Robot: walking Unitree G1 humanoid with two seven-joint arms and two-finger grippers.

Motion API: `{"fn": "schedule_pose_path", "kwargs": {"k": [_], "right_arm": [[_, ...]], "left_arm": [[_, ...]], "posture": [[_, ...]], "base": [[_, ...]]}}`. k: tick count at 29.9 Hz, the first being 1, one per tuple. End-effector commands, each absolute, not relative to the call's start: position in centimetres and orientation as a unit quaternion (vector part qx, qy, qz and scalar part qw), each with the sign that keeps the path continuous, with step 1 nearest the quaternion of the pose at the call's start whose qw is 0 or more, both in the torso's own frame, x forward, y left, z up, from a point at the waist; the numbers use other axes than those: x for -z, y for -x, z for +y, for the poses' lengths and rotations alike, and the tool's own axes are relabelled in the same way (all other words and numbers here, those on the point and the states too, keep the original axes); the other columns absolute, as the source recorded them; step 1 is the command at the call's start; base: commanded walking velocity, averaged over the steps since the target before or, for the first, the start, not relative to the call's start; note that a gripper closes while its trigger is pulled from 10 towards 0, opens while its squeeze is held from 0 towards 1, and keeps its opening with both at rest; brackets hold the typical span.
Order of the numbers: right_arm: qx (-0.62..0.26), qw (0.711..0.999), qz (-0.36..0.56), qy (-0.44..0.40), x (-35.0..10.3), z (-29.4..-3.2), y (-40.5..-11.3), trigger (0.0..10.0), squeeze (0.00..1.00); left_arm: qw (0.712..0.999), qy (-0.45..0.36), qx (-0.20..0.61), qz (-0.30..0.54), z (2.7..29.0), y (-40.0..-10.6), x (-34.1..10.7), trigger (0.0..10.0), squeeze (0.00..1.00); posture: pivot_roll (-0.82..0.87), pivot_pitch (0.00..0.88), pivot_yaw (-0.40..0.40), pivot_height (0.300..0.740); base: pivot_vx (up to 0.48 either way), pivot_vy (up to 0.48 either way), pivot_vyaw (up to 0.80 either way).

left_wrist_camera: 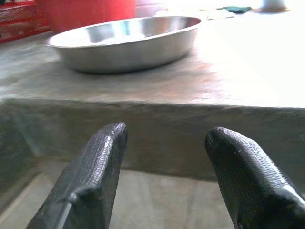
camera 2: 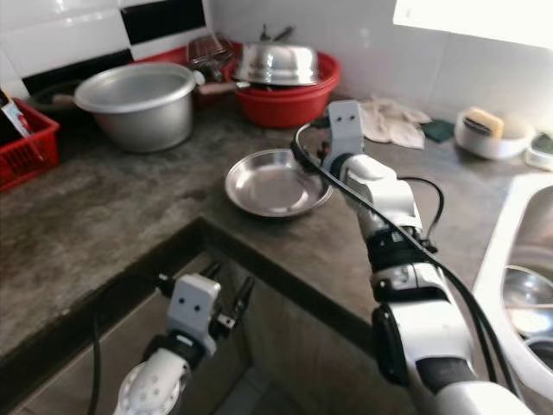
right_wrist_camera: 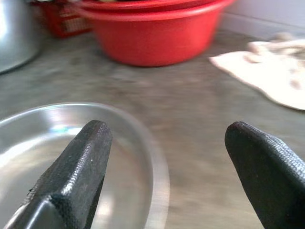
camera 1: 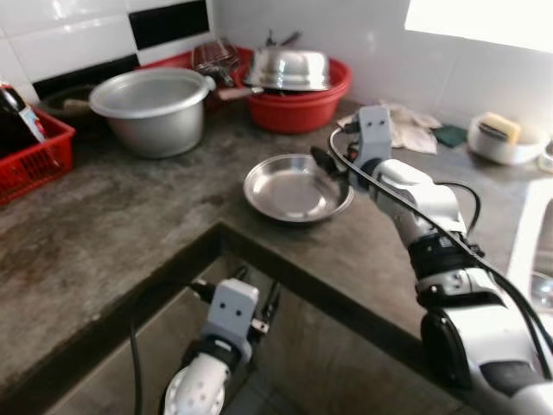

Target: Kitchen organization

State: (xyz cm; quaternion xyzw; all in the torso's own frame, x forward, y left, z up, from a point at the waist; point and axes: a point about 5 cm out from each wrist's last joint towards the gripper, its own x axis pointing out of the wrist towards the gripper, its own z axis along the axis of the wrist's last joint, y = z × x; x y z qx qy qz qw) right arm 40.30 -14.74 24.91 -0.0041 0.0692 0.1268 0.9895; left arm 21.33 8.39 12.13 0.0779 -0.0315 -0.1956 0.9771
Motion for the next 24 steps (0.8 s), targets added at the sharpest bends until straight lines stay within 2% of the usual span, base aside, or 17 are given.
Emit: {"fn": "schedule_pose_path", "kwargs": {"k": [1,10,12,13,14,16,17,18,19,24], "right_arm": [[-0.144,0.985,0.090,0.009,-24.5,-13.8,-40.3,10.0,0.00],[-0.167,0.977,0.129,0.009,-23.5,-13.5,-40.2,10.0,0.00],[-0.161,0.978,0.133,0.009,-23.3,-13.5,-40.2,10.0,0.62],[-0.162,0.978,0.135,0.009,-23.2,-13.4,-40.2,10.0,0.62],[-0.163,0.977,0.137,0.009,-23.2,-13.4,-40.2,10.0,1.00],[-0.154,0.977,0.149,0.014,-22.8,-13.4,-40.2,10.0,1.00],[-0.145,0.977,0.154,0.018,-22.5,-13.4,-40.2,10.0,0.20],[-0.143,0.977,0.156,0.016,-22.5,-13.4,-40.3,10.0,0.20],[-0.140,0.977,0.158,0.016,-22.4,-13.4,-40.3,10.0,0.00],[-0.136,0.977,0.165,0.003,-22.5,-13.3,-40.3,10.0,0.00]], "left_arm": [[0.978,-0.083,0.190,-0.024,8.9,-21.4,-11.9,10.0,0.00],[0.978,-0.075,0.194,-0.025,8.8,-21.3,-11.9,10.0,0.00],[0.977,-0.067,0.200,-0.027,8.6,-21.2,-12.0,10.0,0.00],[0.977,-0.065,0.202,-0.026,8.5,-21.1,-12.0,10.0,0.00],[0.977,-0.064,0.203,-0.026,8.5,-21.1,-12.0,10.0,0.00],[0.977,-0.064,0.204,-0.026,8.5,-21.1,-12.0,10.0,0.00],[0.976,-0.063,0.205,-0.026,8.4,-21.0,-12.0,10.0,0.00],[0.976,-0.063,0.205,-0.026,8.4,-21.0,-12.0,10.0,0.00],[0.976,-0.063,0.205,-0.025,8.4,-21.0,-12.0,10.0,0.00],[0.976,-0.062,0.206,-0.024,8.4,-21.0,-12.0,10.0,0.00]], "posture": [[0.03,0.060,-0.061,0.740],[0.03,0.066,-0.059,0.740],[0.03,0.068,-0.059,0.740],[0.03,0.068,-0.059,0.740],[0.03,0.067,-0.058,0.740],[0.03,0.069,-0.058,0.740],[0.03,0.070,-0.059,0.740],[0.03,0.070,-0.059,0.740],[0.03,0.071,-0.059,0.740],[0.03,0.072,-0.060,0.740]], "base": [[0.000,0.000,0.00],[0.000,0.000,0.00],[0.000,0.000,0.00],[0.000,0.000,0.00],[0.000,0.000,0.00],[0.000,0.000,0.00],[0.000,0.000,0.00],[0.000,0.000,0.00],[0.000,0.000,0.00],[0.000,0.000,0.00]]}}
